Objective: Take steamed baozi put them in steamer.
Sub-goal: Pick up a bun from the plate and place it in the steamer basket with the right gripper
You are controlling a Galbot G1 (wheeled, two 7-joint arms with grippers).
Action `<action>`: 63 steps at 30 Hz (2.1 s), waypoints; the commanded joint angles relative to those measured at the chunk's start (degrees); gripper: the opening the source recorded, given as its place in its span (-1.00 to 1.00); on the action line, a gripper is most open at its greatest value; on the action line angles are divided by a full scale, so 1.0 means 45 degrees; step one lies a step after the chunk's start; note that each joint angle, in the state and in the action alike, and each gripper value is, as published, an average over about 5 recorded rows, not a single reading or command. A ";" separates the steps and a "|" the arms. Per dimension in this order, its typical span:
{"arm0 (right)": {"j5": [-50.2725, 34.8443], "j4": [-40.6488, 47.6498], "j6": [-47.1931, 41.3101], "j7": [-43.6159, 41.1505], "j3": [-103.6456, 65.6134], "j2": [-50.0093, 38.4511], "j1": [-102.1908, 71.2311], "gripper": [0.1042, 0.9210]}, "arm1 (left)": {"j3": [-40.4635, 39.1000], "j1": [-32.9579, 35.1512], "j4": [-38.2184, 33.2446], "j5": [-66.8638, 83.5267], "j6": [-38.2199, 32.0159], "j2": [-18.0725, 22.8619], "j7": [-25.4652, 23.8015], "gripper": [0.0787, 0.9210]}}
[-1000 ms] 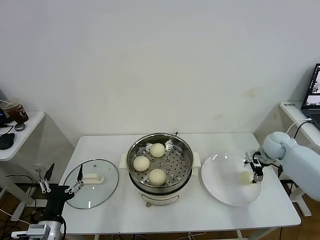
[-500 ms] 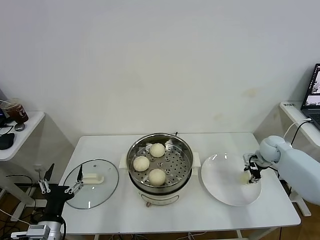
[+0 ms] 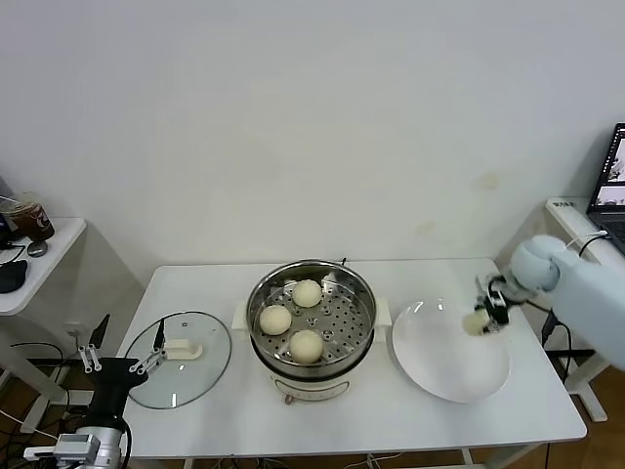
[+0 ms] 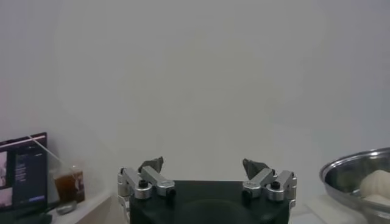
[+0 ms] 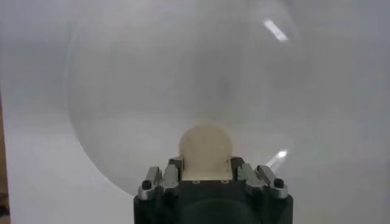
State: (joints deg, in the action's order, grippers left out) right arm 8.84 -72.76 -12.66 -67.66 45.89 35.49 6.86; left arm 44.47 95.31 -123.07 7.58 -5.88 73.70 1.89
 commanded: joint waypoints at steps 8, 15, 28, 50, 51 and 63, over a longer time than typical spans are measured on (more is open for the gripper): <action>-0.8183 -0.3899 -0.4063 0.1593 0.7695 0.3968 1.0312 -0.05 | -0.0665 -0.0362 0.0272 -0.0037 -0.0030 -0.0016 0.0013 0.77; -0.9412 -0.3729 -0.5858 0.3048 0.7399 0.6035 0.8023 -0.03 | -0.0360 -0.0277 0.0410 0.0063 -0.0150 -0.0017 0.0023 0.77; -0.8642 -0.2252 -0.6463 0.3549 0.7376 0.6961 0.5736 -0.03 | -0.0115 -0.0277 0.0495 0.0063 -0.0326 0.0146 0.0052 0.77; -0.7814 -0.2421 -0.6434 0.3785 0.6494 0.5484 0.4893 0.23 | -0.0065 -0.0291 0.0487 0.0055 -0.0359 0.0148 0.0050 0.77; -0.7864 -0.2545 -0.6433 0.3811 0.6334 0.5319 0.4965 0.30 | -0.0061 -0.0301 0.0484 0.0056 -0.0355 0.0139 0.0049 0.77; -0.8425 -0.6388 -0.6313 0.6426 0.2496 0.0930 0.3551 0.76 | -0.0042 -0.0452 0.0640 0.0217 -0.0395 0.0075 -0.0002 0.77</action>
State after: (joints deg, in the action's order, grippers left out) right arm -27.76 -89.78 -41.38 -47.89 69.64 53.96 29.52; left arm 44.25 93.40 -120.58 8.30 -7.50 74.07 1.98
